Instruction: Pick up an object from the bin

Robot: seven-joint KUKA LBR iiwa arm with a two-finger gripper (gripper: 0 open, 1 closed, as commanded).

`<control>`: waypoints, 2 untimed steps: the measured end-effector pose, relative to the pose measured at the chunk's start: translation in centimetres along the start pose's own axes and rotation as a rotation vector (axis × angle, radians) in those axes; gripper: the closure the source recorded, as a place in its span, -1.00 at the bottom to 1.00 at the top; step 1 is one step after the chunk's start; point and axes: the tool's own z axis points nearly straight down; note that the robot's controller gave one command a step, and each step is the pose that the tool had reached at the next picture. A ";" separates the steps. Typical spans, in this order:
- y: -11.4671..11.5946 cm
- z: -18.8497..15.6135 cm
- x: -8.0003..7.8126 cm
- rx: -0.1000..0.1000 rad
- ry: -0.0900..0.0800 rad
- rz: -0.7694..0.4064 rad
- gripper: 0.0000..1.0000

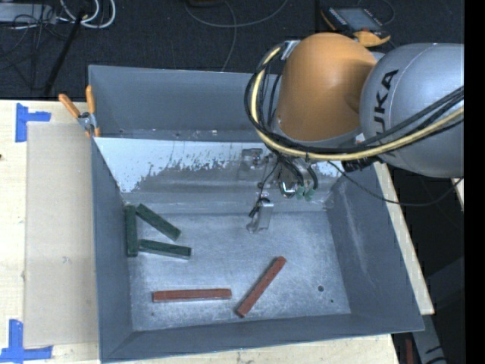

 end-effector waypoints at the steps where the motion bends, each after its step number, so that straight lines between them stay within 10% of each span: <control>1: 11.0 17.0 7.0 0.000 -0.008 -0.253 -1.00; 2: 9.9 13.8 11.1 0.001 -0.004 -0.199 -1.00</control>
Offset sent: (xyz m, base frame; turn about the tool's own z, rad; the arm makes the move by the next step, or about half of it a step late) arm -0.0709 0.1078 -0.1676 -0.2460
